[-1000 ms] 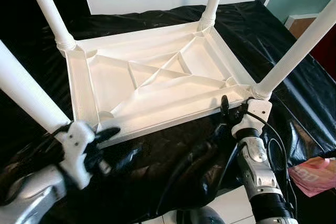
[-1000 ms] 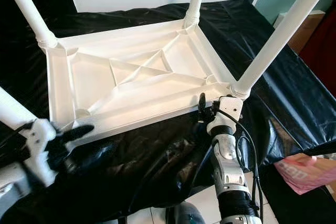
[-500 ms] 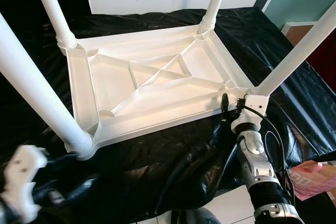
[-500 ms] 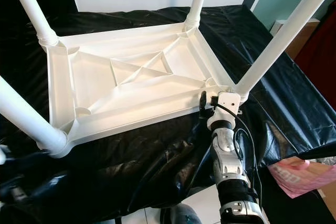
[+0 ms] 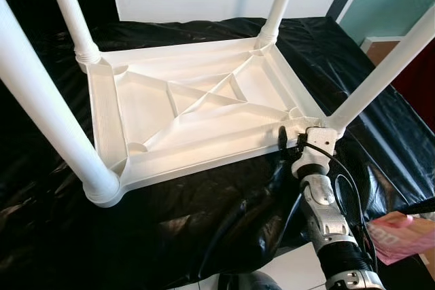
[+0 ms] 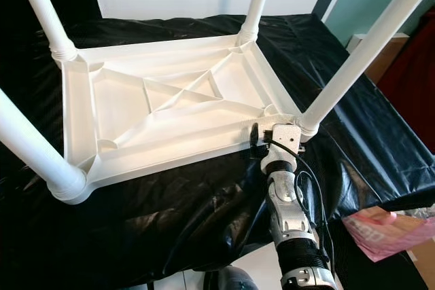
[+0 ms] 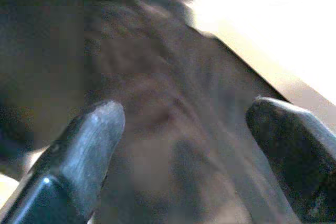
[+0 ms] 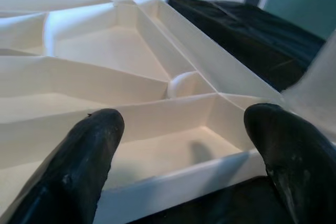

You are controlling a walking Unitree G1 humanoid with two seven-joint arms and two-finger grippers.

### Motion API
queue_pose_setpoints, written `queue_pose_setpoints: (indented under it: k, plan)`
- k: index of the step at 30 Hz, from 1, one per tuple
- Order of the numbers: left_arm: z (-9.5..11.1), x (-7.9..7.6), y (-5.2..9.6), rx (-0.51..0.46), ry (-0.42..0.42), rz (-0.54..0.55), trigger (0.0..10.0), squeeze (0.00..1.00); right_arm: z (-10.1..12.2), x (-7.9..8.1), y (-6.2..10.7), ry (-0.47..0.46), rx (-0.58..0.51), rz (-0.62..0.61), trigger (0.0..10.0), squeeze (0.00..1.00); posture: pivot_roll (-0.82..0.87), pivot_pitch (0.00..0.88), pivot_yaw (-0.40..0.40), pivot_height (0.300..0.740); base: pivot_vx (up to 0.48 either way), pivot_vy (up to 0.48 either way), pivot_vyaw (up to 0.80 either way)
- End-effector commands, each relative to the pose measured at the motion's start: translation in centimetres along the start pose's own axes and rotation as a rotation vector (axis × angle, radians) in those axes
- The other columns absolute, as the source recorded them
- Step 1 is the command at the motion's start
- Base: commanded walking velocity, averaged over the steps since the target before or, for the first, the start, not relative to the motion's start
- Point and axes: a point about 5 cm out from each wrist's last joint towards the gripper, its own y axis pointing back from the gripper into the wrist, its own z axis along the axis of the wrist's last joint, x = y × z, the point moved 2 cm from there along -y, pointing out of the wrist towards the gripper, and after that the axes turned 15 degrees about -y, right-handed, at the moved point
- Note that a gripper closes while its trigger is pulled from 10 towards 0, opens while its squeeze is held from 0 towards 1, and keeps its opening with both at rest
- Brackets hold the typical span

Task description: Building children table

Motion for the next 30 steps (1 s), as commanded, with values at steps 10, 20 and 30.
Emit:
queue_pose_setpoints:
  k: [10, 20, 30]
  plan:
    - [-0.1, -2.5, -7.9, -0.098, 0.139, -0.028, 10.0, 0.0, 0.3, -2.0, 3.5, 0.048, 0.005, -0.074, 10.0, 0.0, 0.09, 0.163, -0.062, 0.74, 0.0, 0.0, 0.0]
    - [1.7, -6.1, -11.0, -0.191, 0.177, -0.164, 10.0, 0.0, 0.5, -2.9, 5.0, 0.055, 0.015, -0.127, 10.0, 0.0, 0.03, 0.168, -0.03, 0.74, 0.0, 0.0, 0.0]
    - [3.6, -11.0, -11.4, -0.345, 0.203, -0.376, 10.0, 0.0, 0.3, -3.1, 3.5, 0.021, 0.045, -0.151, 10.0, 0.0, 0.03, 0.168, -0.038, 0.74, 0.0, 0.0, 0.0]
